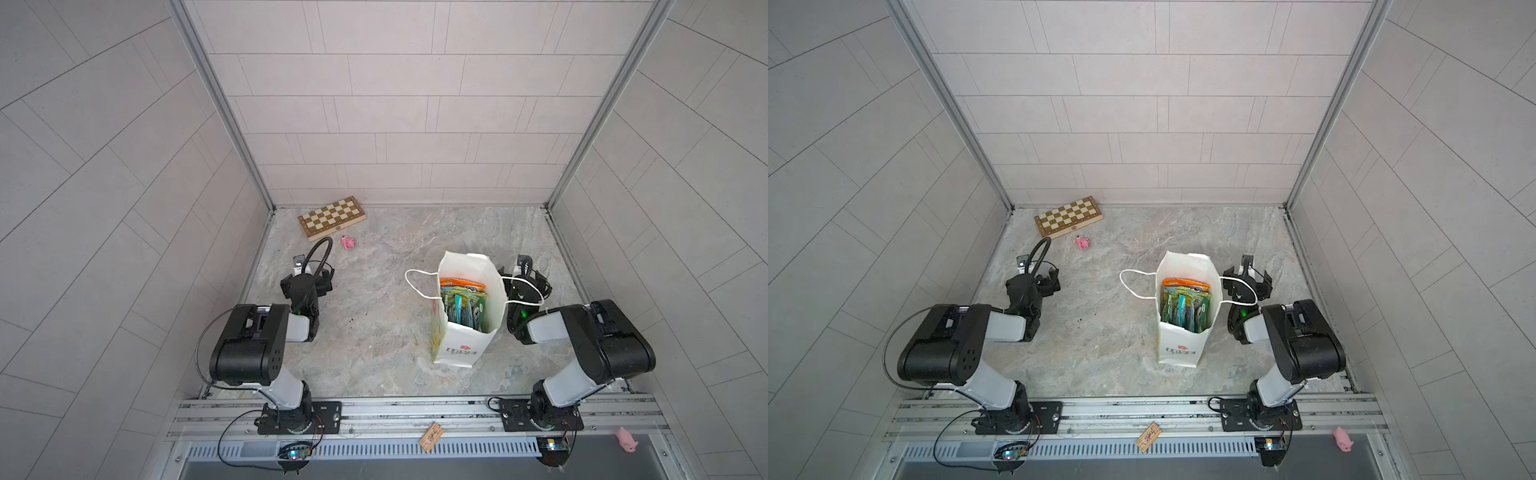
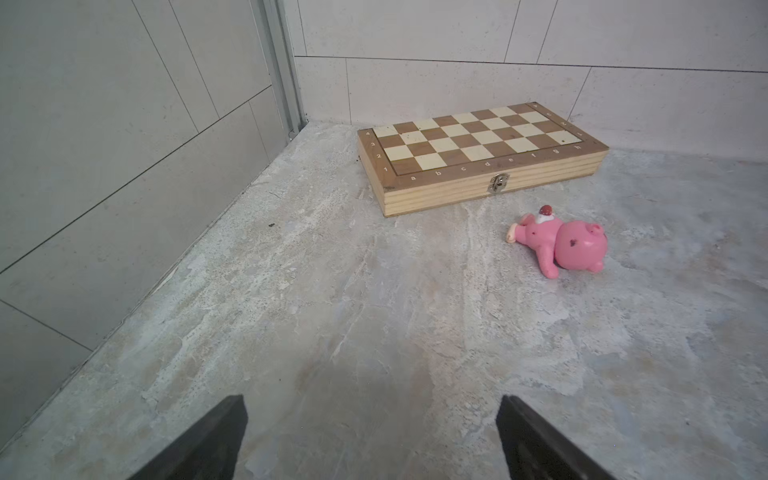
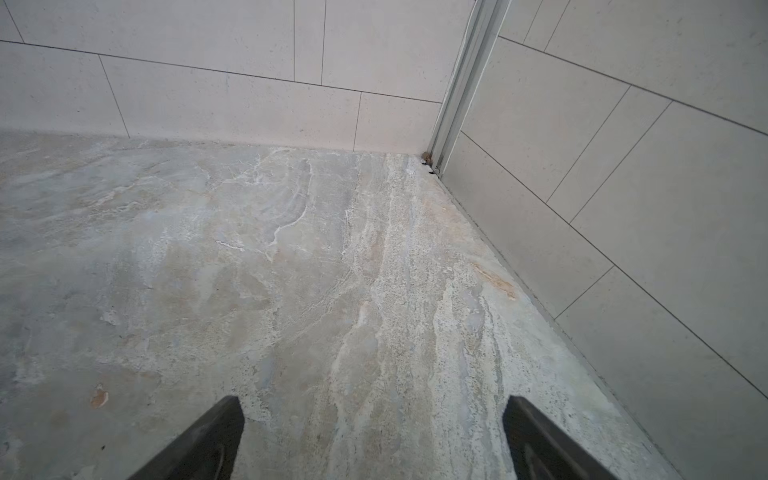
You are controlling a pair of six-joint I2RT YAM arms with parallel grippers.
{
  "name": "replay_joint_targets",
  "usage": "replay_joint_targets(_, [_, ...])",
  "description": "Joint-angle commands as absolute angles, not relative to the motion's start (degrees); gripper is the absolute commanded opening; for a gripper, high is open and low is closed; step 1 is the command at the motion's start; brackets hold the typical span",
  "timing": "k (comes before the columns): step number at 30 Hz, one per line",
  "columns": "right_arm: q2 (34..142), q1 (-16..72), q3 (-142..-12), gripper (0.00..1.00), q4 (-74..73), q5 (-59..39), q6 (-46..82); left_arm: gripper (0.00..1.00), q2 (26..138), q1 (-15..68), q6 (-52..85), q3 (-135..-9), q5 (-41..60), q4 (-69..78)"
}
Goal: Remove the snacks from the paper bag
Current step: 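Raise both arms and move the left gripper toward the bag's rim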
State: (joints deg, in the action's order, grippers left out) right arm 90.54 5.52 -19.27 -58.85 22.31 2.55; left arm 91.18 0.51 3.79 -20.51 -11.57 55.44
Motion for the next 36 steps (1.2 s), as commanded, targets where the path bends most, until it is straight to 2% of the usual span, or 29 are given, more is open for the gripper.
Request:
replay_joint_targets(1, [90.88, 5.8, -19.61, 0.99, -58.78, 23.2, 1.93, 1.0, 90.61, 0.79, 3.08, -21.17, -11.38, 55.33])
replay_joint_targets(7, [90.97, 5.8, -19.74, 0.99, -58.66, 23.29, 1.86, 1.0, 90.74, 0.87, 1.52, -22.37, -7.71, 53.15])
replay_joint_targets(18, [90.88, 5.75, -19.66, 0.99, -58.8, 23.37, 1.94, 1.0, 90.62, 0.76, 1.58, -22.11, -7.51, 53.47])
replay_joint_targets(24, [88.34, 5.8, -17.91, 0.99, -59.79, 24.0, 2.62, 1.0, 87.19, 0.87, 3.74, -17.05, -13.82, 61.09])
replay_joint_targets(27, [85.67, 6.37, -18.41, 0.99, -57.19, 24.9, 1.55, 1.0, 79.97, 1.45, 4.7, -18.5, -18.99, 51.15])
replay_joint_targets(29, [82.03, 6.52, -18.59, 0.99, -53.4, 26.22, 1.83, 1.0, 74.27, 3.34, 5.61, -22.16, -24.6, 39.55])
replay_joint_targets(31, [79.03, 6.59, -19.02, 0.99, -49.98, 27.27, 2.47, 1.0, 69.58, 3.76, 13.56, -26.98, -26.06, 25.34])
replay_joint_targets(36, [70.67, 6.59, -22.63, 0.99, -30.99, 29.82, 9.14, 1.0, 63.03, 5.95, 27.59, -40.02, -9.7, 0.84])
